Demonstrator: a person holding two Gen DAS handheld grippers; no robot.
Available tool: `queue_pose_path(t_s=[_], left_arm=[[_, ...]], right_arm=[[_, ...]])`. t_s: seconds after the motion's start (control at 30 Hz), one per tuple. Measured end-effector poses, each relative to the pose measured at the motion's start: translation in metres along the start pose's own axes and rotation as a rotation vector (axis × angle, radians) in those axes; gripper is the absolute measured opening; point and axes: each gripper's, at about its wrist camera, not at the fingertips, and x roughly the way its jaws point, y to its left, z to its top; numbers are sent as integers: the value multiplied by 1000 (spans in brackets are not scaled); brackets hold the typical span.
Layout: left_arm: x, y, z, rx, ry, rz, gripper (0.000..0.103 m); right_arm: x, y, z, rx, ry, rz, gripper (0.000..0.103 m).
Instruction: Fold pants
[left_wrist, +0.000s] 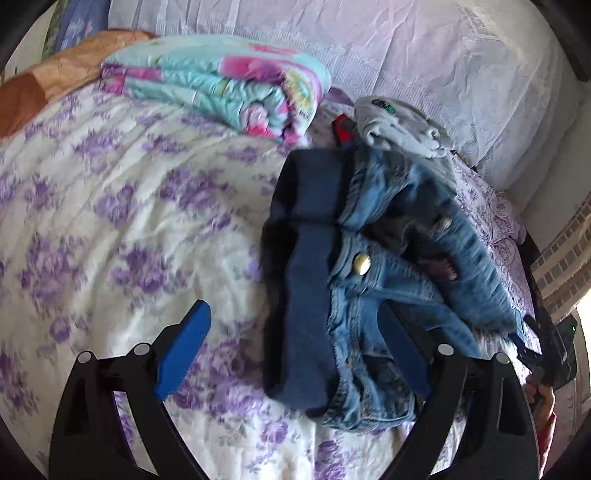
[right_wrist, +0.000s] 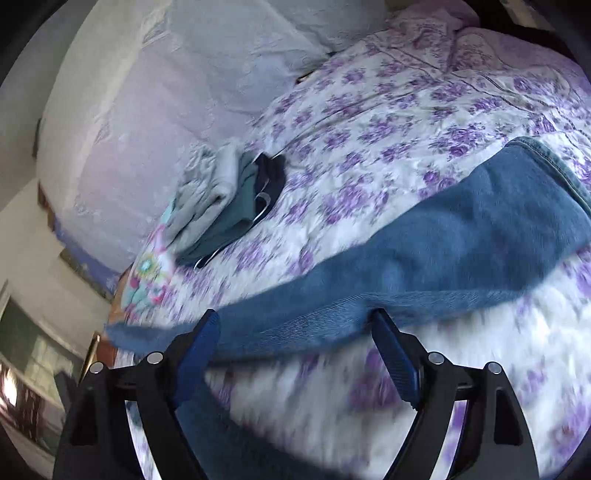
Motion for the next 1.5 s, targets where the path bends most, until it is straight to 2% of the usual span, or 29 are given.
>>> queue_pose_path(t_s=[0.1, 0.2, 0.27, 0.33, 0.4, 0.47, 0.5, 0.57, 0.6, 0.63, 0.7, 0.77, 0.87, 0.93, 1.03, 1.13, 1.23, 1.33, 1.43, 1.47, 1.5], left_arm=[[16, 9, -7, -29, 48, -8, 89], [21, 9, -7, -27, 41, 0, 90], [23, 8, -8, -18, 38, -6, 92], [25, 6, -9, -6, 38, -3, 94], [27, 2, -8, 11, 37, 4, 95], [32, -2, -6, 23, 41, 10, 98], [34, -4, -5, 27, 42, 17, 98], [38, -8, -1, 28, 41, 33, 98], [40, -9, 2, 18, 38, 29, 98], [41, -8, 3, 8, 34, 19, 98], [39, -3, 4, -19, 26, -14, 98], [36, 9, 6, -69, 21, -80, 98], [34, 26, 10, -168, 21, -182, 98], [33, 32, 10, -196, 35, -224, 98], [23, 37, 2, -233, 37, -252, 97], [3, 48, -21, -290, 17, -295, 97], [-14, 44, -39, -285, 25, -299, 97], [-17, 22, -50, -240, 73, -338, 97], [-2, 1, -52, -240, 139, -405, 97], [4, -4, -53, -237, 146, -385, 97], [9, -10, -53, -236, 134, -322, 97]], right_arm=[[8, -19, 30, 124, -80, 15, 84], [-4, -16, 56, 78, -190, -71, 84], [-14, -12, 60, 49, -211, -92, 85], [-22, -9, 52, 61, -187, -25, 88], [-27, -2, 33, 53, -146, 68, 95], [-23, 6, 11, -15, -93, 125, 100], [-18, 8, 3, -49, -63, 130, 100], [4, 8, -10, -96, 24, 70, 100], [16, 3, -12, -80, 65, 17, 100], [22, -2, -12, -53, 85, 8, 100], [17, -7, -9, -24, 52, 44, 99], [9, -9, -9, -15, 11, 33, 99], [11, -15, -10, 5, 11, 33, 99], [12, -14, -11, -5, 13, 20, 99], [14, -13, -13, -24, 13, 5, 99], [15, -13, -13, -19, 12, 10, 99], [16, -12, -14, -22, 14, 5, 99], [16, -11, -15, -26, 15, 0, 99], [16, -11, -15, -23, 13, 4, 99], [15, -11, -15, -22, 12, 6, 99], [15, -11, -15, -20, 10, 9, 99]])
